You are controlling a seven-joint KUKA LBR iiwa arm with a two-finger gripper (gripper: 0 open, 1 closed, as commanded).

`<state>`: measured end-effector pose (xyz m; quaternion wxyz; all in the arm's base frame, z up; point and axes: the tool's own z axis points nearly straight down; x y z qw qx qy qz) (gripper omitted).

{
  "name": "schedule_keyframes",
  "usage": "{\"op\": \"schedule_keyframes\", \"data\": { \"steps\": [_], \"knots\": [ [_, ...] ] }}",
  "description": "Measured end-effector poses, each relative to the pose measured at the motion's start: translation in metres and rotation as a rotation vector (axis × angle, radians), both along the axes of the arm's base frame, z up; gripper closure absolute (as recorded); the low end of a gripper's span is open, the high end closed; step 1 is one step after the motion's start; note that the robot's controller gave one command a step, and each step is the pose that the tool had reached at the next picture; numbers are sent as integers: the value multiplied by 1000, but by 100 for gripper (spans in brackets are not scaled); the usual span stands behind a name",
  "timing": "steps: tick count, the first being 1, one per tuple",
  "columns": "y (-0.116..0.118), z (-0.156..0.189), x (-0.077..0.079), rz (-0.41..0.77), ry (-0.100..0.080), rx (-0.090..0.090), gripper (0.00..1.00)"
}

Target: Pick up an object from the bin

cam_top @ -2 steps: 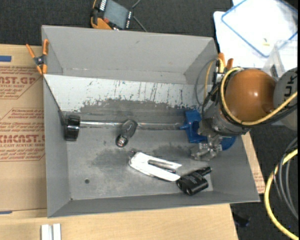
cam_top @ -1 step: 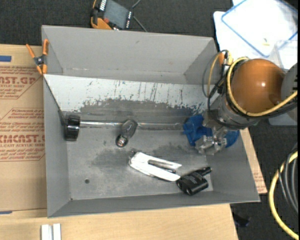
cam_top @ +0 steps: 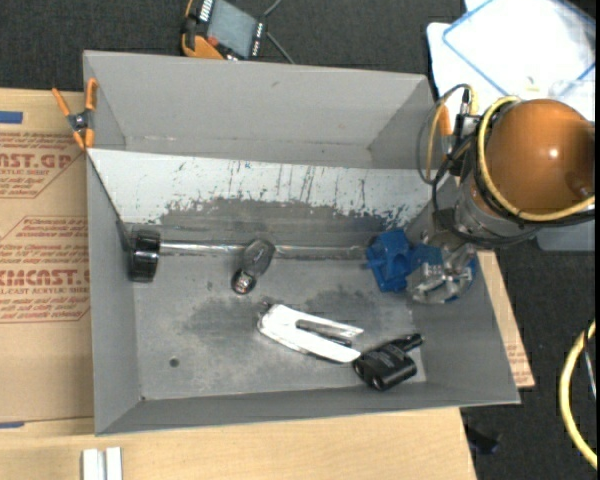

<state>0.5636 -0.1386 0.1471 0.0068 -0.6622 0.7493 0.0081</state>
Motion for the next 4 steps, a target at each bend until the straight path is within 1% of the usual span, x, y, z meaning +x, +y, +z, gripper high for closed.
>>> {"op": "schedule_keyframes", "data": {
  "steps": [1, 2, 3, 4],
  "knots": [
    [-1, -11, 0, -5, 1, 2, 100],
    [-14, -31, -9, 110, -2, 8, 100],
    [-9, 77, 7, 10, 3, 8, 100],
    [-7, 73, 3, 66, 3, 10, 100]
  ]
}}
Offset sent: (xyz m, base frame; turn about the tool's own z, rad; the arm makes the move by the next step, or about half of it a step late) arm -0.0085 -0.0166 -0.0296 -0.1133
